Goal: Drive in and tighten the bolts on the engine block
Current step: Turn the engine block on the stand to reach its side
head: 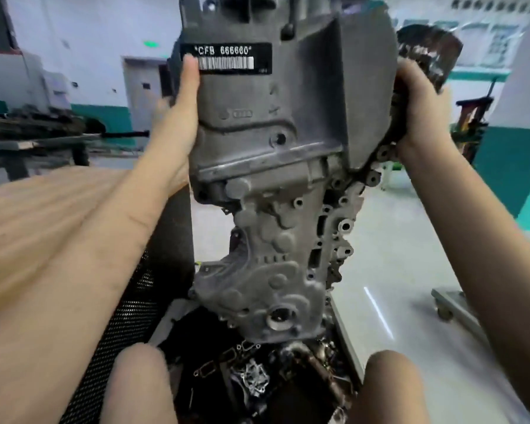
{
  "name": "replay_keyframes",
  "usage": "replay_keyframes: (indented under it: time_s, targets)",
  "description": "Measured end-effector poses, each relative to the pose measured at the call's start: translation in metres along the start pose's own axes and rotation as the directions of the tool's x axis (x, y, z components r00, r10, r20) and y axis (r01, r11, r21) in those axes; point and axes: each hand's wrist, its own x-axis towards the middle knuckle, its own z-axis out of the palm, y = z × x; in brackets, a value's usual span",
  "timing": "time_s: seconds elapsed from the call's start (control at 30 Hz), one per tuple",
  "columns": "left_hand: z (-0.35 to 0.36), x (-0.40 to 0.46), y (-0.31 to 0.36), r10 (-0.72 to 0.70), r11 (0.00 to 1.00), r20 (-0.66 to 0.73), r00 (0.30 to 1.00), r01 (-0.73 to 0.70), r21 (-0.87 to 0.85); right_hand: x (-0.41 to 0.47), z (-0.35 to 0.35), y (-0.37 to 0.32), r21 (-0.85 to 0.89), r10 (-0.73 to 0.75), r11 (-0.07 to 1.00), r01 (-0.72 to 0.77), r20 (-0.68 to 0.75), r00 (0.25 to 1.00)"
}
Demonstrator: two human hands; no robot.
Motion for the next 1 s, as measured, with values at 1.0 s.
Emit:
replay_keyframes:
  time_s: [1.0]
  targets:
    - [0.055,-0.022,-0.149,-0.107,0.992,0.013,0.994,0.108,-0.067,0.0,-0.115,0.148,-0.021,-0.032,0.999,0.028,-0.276,0.961]
